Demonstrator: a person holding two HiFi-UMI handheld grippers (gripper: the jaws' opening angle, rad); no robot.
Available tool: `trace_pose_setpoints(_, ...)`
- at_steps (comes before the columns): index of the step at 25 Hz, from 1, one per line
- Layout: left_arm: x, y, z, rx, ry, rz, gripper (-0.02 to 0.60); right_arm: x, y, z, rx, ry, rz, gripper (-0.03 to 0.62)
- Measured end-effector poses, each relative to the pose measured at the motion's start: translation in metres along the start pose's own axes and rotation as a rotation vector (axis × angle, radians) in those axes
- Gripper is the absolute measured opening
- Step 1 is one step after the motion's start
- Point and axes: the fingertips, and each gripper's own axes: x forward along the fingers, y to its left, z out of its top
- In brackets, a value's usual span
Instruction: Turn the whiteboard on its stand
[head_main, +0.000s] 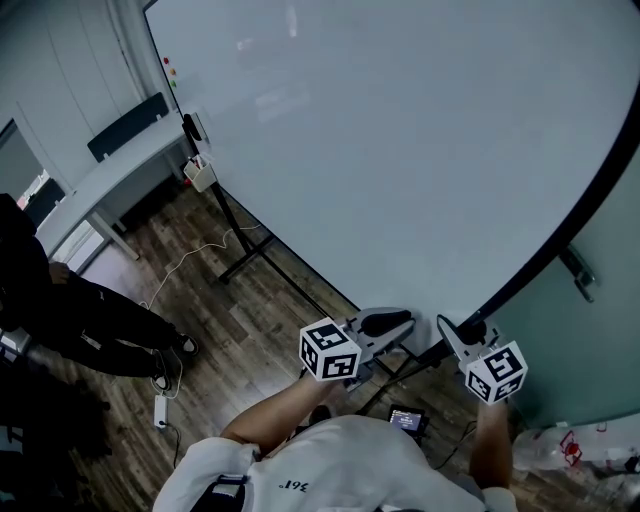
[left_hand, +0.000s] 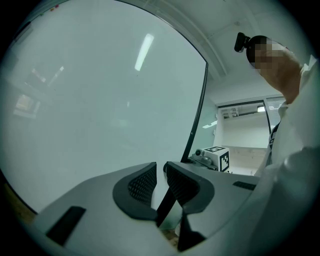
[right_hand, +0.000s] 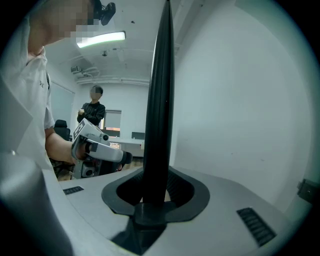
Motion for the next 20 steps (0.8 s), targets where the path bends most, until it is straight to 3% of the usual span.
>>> trace_pose_setpoints(20,0.002,0.018,0.003,-0.002,-0.005,0.044,0.052,0.010,-0.017,0.006,-0.029,-0.009,0.058,0.110)
